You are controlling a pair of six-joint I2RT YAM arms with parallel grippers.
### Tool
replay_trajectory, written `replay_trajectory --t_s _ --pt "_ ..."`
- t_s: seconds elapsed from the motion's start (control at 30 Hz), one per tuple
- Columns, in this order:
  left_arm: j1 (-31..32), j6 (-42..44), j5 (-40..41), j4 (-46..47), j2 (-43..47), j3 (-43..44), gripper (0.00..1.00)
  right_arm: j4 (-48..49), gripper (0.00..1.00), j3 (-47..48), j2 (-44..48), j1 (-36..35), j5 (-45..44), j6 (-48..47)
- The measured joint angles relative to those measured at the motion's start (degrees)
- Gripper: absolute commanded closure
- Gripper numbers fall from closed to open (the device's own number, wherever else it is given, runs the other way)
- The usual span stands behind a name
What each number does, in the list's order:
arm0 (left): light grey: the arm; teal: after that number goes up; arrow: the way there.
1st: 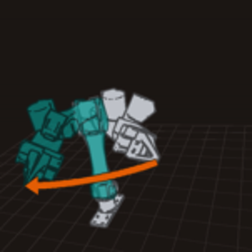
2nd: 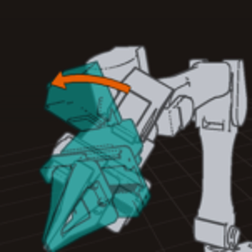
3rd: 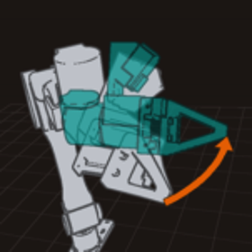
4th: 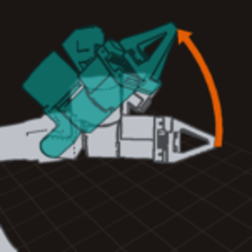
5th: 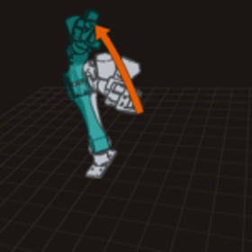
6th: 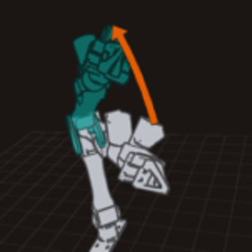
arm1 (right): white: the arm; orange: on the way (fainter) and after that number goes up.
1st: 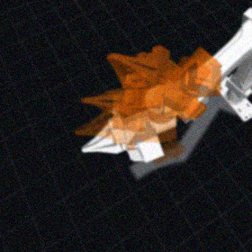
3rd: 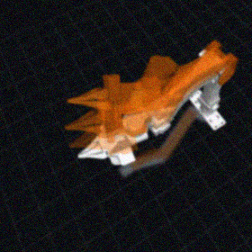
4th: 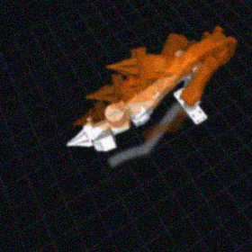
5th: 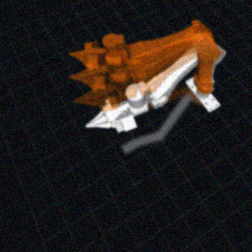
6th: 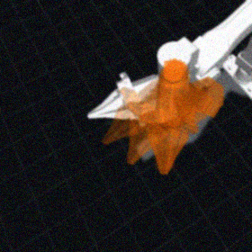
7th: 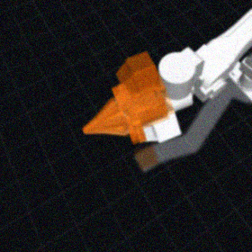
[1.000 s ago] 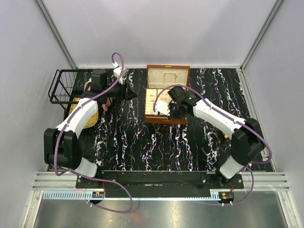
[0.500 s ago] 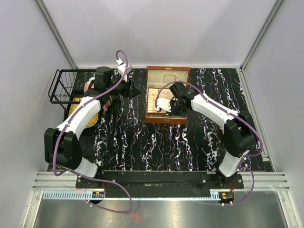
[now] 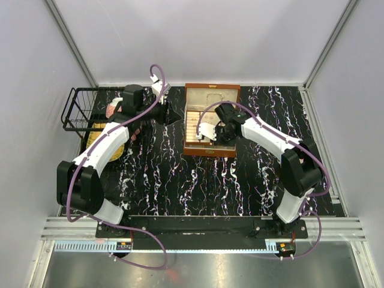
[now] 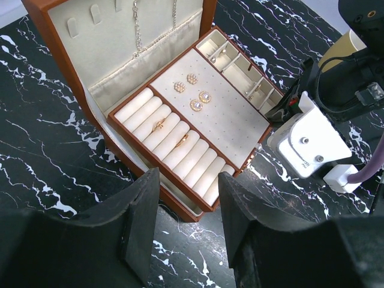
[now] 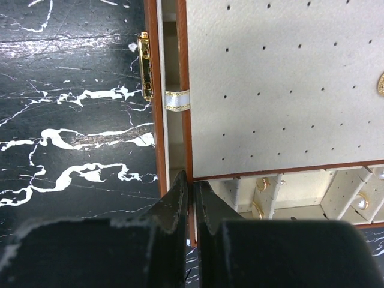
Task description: Organize the mixed jewelry
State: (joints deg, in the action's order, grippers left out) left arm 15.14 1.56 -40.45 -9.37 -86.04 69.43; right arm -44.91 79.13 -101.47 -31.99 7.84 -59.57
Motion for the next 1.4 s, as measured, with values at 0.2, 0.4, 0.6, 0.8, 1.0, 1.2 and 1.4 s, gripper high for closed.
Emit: replay_trajectory --t_s 0.2,0.4,0.6,0.8,1.0,1.2,1.4 --pt "0.04 0.11 0.02 -0.02 0.0 0.0 0.53 0.22 1.0 -0.74 0.48 0.11 0.74 0.24" --pt "0.22 0.11 0.02 0.0 -0.39 0.0 0.53 0.07 1.0 -2.64 3.34 0.17 0.85 1.33" --pt "0.5 0.13 0.11 0.0 -0.81 0.0 0.53 0.02 1.0 -3.48 6.4 0.37 0.83 2.16" --pt "1.11 0.13 0.22 -0.02 -1.22 0.0 0.53 0.09 1.0 -4.5 6.73 0.39 0.79 2.19" --pt "1.44 0.31 0.24 0.0 -1.22 0.0 0.53 0.68 1.0 -4.74 5.14 0.39 0.7 2.14" --pt "1.49 0.66 0.28 0.0 -1.25 0.0 0.53 0.94 1.0 -3.8 1.33 0.44 0.63 1.88" --pt "1.49 1.57 0.31 0.0 -1.42 0.0 0.53 1.05 1.0 -2.19 -0.37 0.46 0.63 1.73"
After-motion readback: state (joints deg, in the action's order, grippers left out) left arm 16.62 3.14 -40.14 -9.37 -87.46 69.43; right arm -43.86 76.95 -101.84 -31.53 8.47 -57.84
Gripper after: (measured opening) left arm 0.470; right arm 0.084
